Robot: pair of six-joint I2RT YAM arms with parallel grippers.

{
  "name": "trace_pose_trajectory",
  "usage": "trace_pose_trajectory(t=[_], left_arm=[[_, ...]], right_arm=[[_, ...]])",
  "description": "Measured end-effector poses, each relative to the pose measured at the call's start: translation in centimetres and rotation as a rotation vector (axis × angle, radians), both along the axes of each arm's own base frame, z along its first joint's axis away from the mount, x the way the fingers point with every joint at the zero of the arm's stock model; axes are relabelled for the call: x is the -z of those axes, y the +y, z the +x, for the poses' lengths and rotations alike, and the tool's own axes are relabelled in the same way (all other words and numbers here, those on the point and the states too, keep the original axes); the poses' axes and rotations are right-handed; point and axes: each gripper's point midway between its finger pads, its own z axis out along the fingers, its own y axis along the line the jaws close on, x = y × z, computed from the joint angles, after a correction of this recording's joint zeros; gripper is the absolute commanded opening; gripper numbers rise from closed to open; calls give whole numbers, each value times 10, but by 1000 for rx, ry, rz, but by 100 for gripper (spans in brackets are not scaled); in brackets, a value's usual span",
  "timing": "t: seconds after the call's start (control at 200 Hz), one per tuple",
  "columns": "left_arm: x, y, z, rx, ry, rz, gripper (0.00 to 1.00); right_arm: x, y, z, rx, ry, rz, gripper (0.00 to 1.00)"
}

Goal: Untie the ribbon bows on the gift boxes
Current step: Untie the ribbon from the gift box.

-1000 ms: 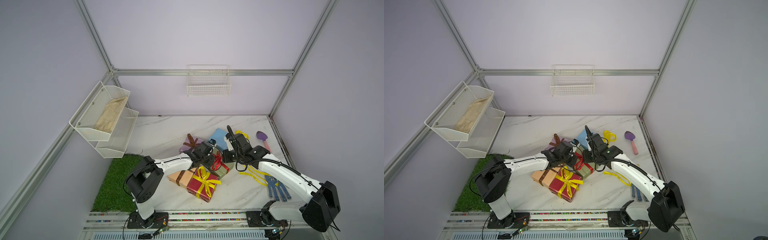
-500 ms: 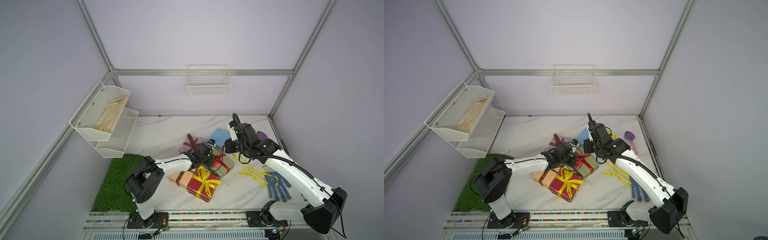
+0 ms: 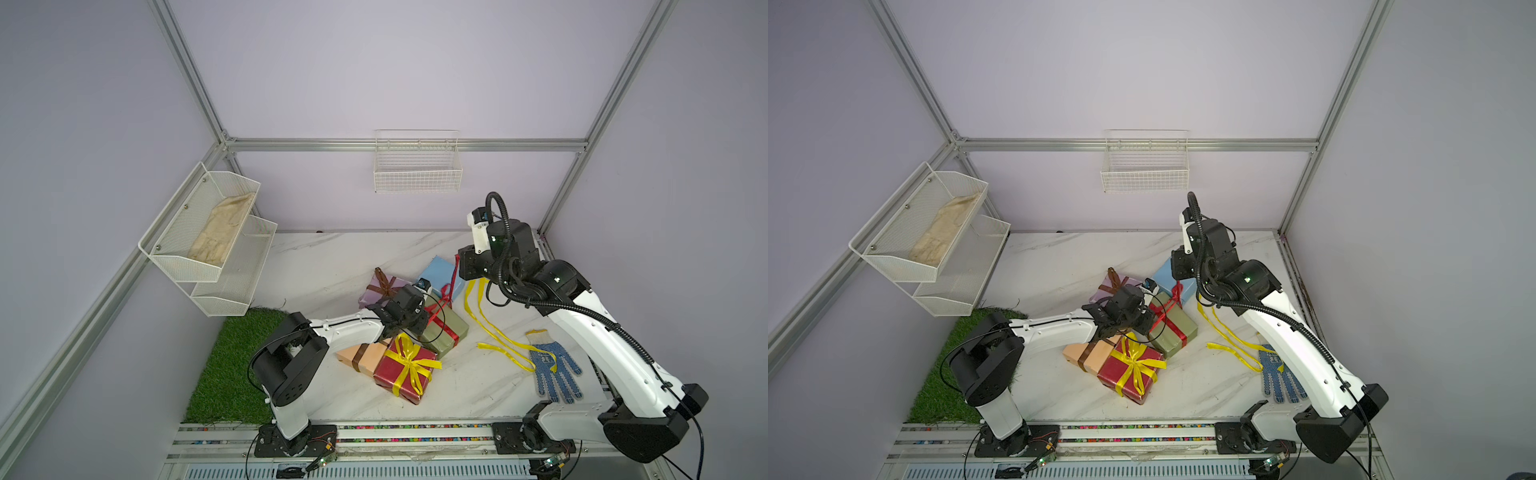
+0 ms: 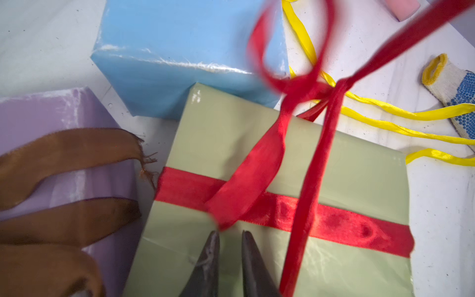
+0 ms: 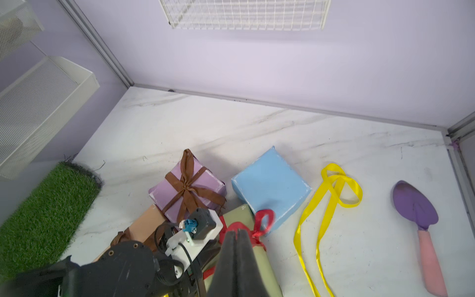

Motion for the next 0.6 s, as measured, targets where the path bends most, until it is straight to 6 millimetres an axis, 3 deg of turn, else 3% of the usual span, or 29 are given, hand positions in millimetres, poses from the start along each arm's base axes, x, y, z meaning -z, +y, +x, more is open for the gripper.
trace_pose_trajectory(t=[0.11, 0.245, 0.435, 0.6], left_arm=[[0, 0, 0, -1, 0, -1, 18], [-1, 0, 0, -1, -1, -3, 18], [-2, -1, 0, 2, -1, -7, 20], [-6, 2, -7, 17, 18, -2, 22]], right_arm=[[-5, 2, 6, 2, -14, -12, 0], [12, 6, 14, -1, 16, -44, 0], [75, -4, 23, 27, 143, -119, 0], [122, -35, 37, 103, 257, -127, 0]])
